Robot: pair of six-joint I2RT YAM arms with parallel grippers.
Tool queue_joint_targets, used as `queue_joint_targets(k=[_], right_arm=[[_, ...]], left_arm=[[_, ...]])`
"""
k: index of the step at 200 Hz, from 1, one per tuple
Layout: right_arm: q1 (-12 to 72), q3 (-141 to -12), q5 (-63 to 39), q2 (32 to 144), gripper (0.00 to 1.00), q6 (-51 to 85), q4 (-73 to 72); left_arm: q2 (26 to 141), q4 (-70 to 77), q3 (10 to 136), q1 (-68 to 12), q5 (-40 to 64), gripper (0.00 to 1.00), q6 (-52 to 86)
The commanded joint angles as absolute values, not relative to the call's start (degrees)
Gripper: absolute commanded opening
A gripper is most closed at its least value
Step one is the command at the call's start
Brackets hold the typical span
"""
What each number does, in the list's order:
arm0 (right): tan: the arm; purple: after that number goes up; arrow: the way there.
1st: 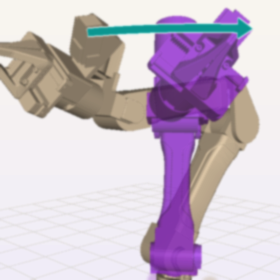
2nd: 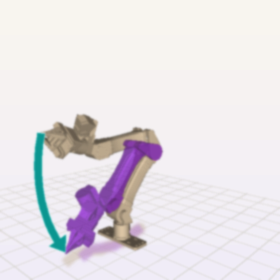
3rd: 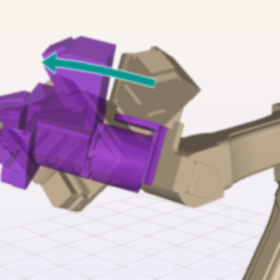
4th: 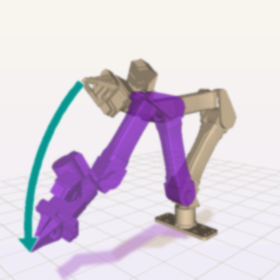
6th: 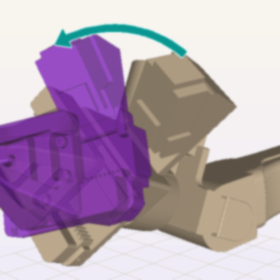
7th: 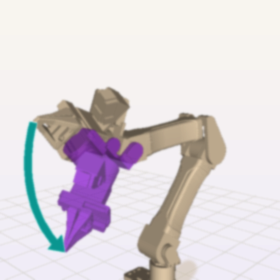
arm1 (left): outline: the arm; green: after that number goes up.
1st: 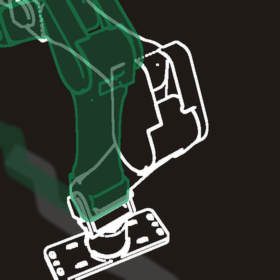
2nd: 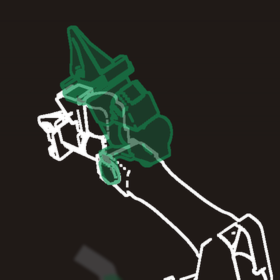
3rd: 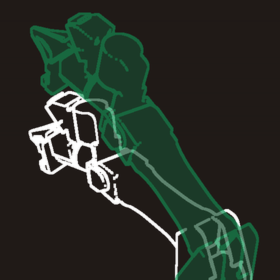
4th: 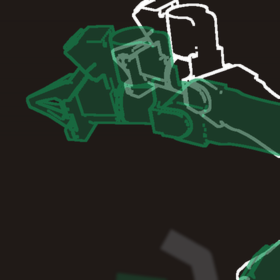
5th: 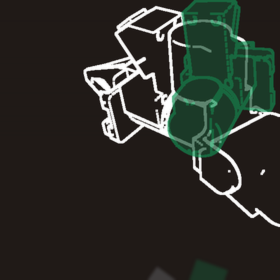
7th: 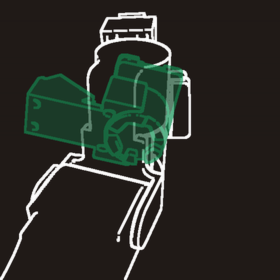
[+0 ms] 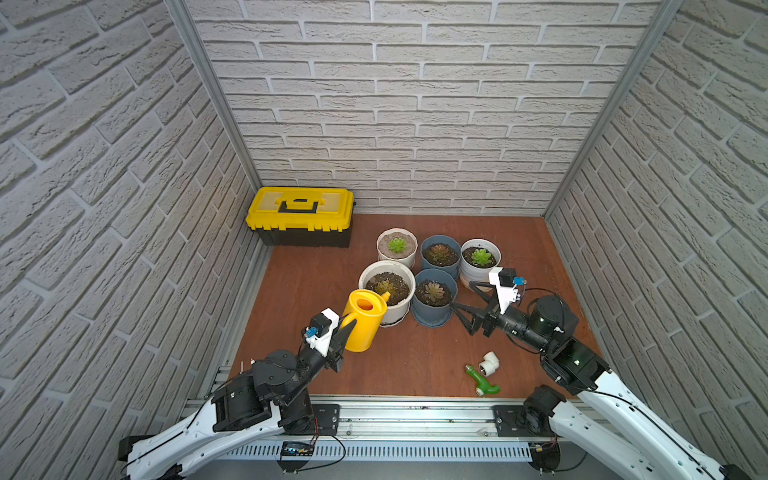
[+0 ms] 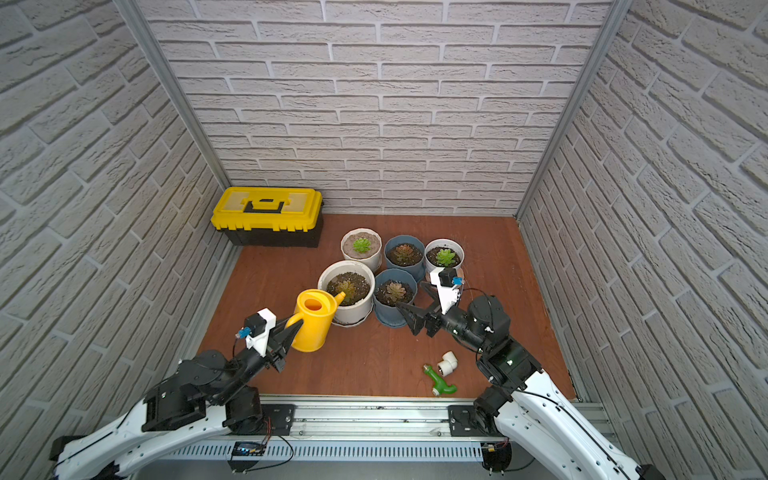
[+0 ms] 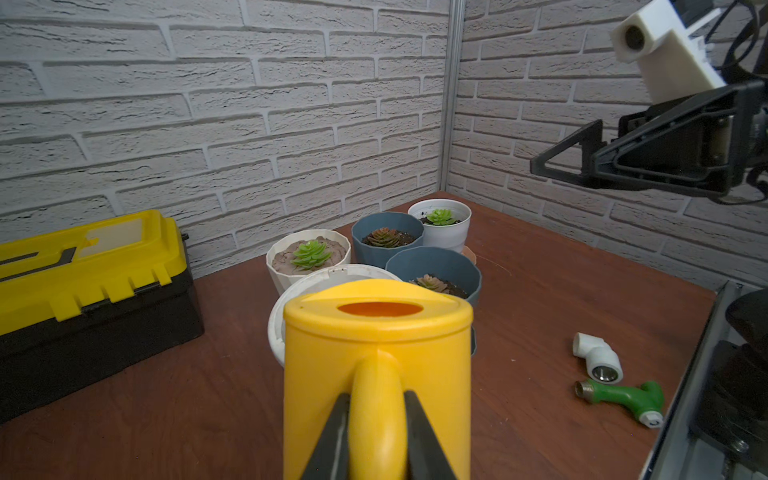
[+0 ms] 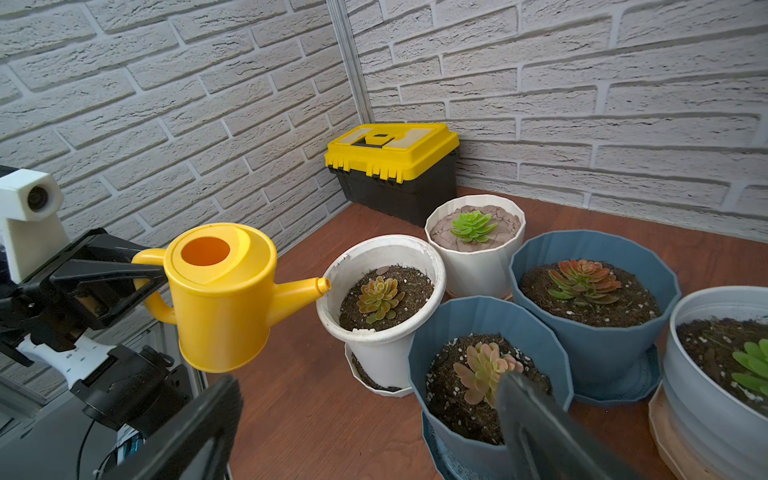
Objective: Water the succulent around the soil edge
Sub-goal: Water the soil of the potted plant with water.
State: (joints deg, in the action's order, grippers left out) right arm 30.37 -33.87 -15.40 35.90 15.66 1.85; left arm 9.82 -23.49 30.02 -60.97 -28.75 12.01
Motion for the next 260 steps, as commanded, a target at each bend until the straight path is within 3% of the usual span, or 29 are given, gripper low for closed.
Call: queue_joint_targets(k=[1,260], right_arm=[[30.2,-32.8,-15.5,35.2,0.99,14.5,-2.8],[30.2,-32.6,-18.8,38.6,0.99,15.9,-2.7]], left_arm=[[10.5,-26.5,34.6,-60.8,-32.5,0.00,14.4],[46.7,-32.5,56.4,-57.0,-21.9,0.00,10.7]])
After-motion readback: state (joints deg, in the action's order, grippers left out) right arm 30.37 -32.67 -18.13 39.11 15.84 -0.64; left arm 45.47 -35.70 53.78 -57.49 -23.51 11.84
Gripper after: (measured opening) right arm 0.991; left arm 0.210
